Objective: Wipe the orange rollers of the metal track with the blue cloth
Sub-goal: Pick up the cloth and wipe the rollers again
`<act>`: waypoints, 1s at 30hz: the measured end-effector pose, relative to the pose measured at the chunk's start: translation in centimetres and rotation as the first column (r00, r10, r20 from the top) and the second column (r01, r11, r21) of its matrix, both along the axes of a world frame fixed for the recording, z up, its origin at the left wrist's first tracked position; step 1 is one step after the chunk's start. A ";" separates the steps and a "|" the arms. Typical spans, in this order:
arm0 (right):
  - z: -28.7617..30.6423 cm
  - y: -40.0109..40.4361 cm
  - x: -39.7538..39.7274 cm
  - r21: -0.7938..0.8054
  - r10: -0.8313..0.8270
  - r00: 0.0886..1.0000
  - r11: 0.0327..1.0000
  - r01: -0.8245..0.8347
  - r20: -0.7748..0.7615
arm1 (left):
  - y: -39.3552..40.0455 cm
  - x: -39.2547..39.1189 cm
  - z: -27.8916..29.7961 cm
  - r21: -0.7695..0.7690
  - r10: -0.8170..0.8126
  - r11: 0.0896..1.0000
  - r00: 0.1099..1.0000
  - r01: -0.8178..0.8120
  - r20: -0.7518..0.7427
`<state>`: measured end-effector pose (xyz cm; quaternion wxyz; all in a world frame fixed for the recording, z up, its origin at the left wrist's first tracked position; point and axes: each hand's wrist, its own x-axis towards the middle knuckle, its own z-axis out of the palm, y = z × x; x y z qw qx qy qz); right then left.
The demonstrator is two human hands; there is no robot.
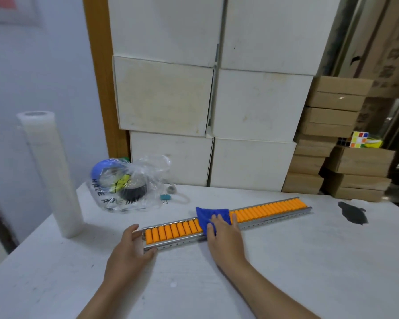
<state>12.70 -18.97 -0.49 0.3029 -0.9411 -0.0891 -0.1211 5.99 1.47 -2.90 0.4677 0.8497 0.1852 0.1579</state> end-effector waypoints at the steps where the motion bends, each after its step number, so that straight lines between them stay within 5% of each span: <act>1: 0.2 1.4 -0.8 -0.019 0.032 0.999 0.999 -0.032 0.010 | 0.0 0.0 0.1 -0.012 -0.003 1.000 1.000 0.003 -0.009; 4: 0.4 5.8 -2.2 -0.068 0.135 0.990 0.989 -0.133 0.032 | 0.4 0.5 0.2 -0.063 -0.024 0.998 0.999 0.021 -0.043; 8: 1.0 11.1 -3.6 -0.105 0.279 0.951 0.950 -0.293 -0.131 | 0.9 0.9 0.2 -0.074 -0.031 0.997 0.995 0.025 -0.090; 13: 3.5 11.2 -4.0 0.449 0.381 0.871 0.866 -0.219 -0.311 | 0.9 0.9 0.3 -0.059 0.003 0.998 0.995 -0.008 -0.095; 18: 3.4 3.3 -4.6 0.755 0.325 0.882 0.653 0.050 -0.340 | 0.5 0.8 0.1 0.013 -0.025 1.000 0.995 0.026 -0.097; 20: 2.2 -0.6 -4.4 0.769 0.225 0.913 0.626 0.131 -0.339 | 0.2 0.8 0.1 0.056 -0.018 0.998 0.997 0.022 -0.074; 23: 0.5 -5.7 -3.5 0.669 -0.019 0.957 0.711 0.217 -0.290 | 0.1 0.7 -0.2 0.070 -0.011 0.997 0.999 0.014 -0.044; 25: -0.1 -8.4 -2.2 0.692 -0.146 0.954 0.661 0.290 -0.261 | 0.2 0.7 -0.4 0.060 -0.004 0.998 0.999 0.007 -0.037; 30: 0.5 -14.3 4.4 0.705 -0.543 0.827 0.529 0.472 -0.146 | 0.4 1.0 -0.5 0.018 -0.001 1.000 0.999 0.001 -0.041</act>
